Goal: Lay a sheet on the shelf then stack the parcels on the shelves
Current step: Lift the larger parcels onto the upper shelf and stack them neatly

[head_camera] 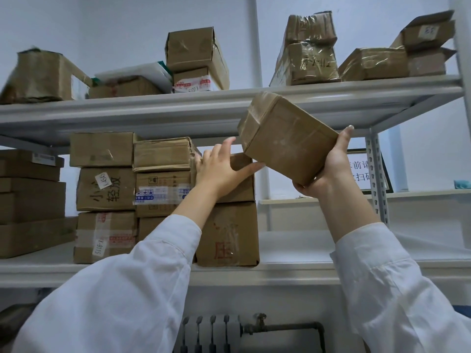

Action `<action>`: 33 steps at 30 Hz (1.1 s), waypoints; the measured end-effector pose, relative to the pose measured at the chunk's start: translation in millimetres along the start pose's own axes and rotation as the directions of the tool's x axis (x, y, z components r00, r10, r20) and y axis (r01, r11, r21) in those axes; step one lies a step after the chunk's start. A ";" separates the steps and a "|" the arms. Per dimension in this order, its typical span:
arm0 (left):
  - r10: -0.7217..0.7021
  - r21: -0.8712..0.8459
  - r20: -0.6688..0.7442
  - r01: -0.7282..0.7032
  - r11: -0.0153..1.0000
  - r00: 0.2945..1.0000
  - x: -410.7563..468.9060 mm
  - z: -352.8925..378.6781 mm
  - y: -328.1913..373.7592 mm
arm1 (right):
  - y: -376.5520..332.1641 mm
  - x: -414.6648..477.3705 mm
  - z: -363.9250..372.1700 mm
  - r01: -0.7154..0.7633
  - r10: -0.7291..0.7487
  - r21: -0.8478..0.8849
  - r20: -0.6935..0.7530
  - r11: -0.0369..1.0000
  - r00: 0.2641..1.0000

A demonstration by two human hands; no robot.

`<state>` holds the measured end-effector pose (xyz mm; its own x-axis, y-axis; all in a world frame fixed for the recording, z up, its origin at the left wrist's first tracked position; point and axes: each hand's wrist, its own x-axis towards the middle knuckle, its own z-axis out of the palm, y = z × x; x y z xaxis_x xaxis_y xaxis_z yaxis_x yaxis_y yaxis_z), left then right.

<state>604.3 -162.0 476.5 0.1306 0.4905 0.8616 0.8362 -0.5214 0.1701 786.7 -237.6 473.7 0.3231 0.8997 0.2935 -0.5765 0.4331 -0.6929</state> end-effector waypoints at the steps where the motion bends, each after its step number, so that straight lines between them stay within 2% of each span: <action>1: 0.003 -0.033 0.007 -0.002 0.999 1.000 0.4 -1.9 -0.1 | -0.5 -0.4 2.3 0.003 -0.003 -0.027 0.000 1.000 1.000; 4: 0.046 -0.144 0.022 -0.042 0.989 0.999 0.6 -6.2 1.3 | -2.2 -1.4 7.1 0.031 -0.031 -0.121 0.003 0.992 1.000; 8: 0.009 -0.333 -0.042 -0.023 0.942 0.999 1.1 -5.3 1.8 | -3.3 -3.3 8.5 0.098 -0.092 -0.203 0.041 0.974 0.995; 13: -0.006 -0.440 -0.080 -0.030 0.897 0.997 -9.6 -5.7 4.5 | 5.6 -6.9 15.8 0.232 -0.194 -0.279 0.156 0.932 0.969; 15: -0.043 -0.487 -0.121 -0.022 0.873 0.992 -12.8 -8.2 3.3 | 11.6 -4.8 20.3 0.350 -0.292 -0.309 0.219 0.884 0.931; 17: -0.074 -0.490 -0.185 -0.027 0.871 0.980 -13.3 -10.6 -0.2 | 17.1 1.0 23.7 0.440 -0.370 -0.265 0.274 0.858 0.888; 22: -0.169 -0.621 -0.287 -0.049 0.783 0.943 -12.2 -16.5 -13.9 | 27.0 5.2 33.8 0.541 -0.380 -0.262 0.476 0.799 0.793; 26: -0.229 -0.670 -0.304 -0.037 0.741 0.925 -16.0 -21.4 -23.4 | 38.5 0.6 40.1 0.603 -0.454 -0.317 0.434 0.732 0.779; 33: -0.225 -0.601 -0.364 -0.043 0.798 0.904 -14.1 -29.6 -35.4 | 47.6 -8.5 48.5 0.625 -0.522 -0.377 0.346 0.684 0.780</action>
<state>557.1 -171.2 472.5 -0.2643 0.3063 0.9145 0.3415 -0.8570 0.3858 720.1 -222.0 470.2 0.2931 0.4945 0.8183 0.0902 0.8378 -0.5385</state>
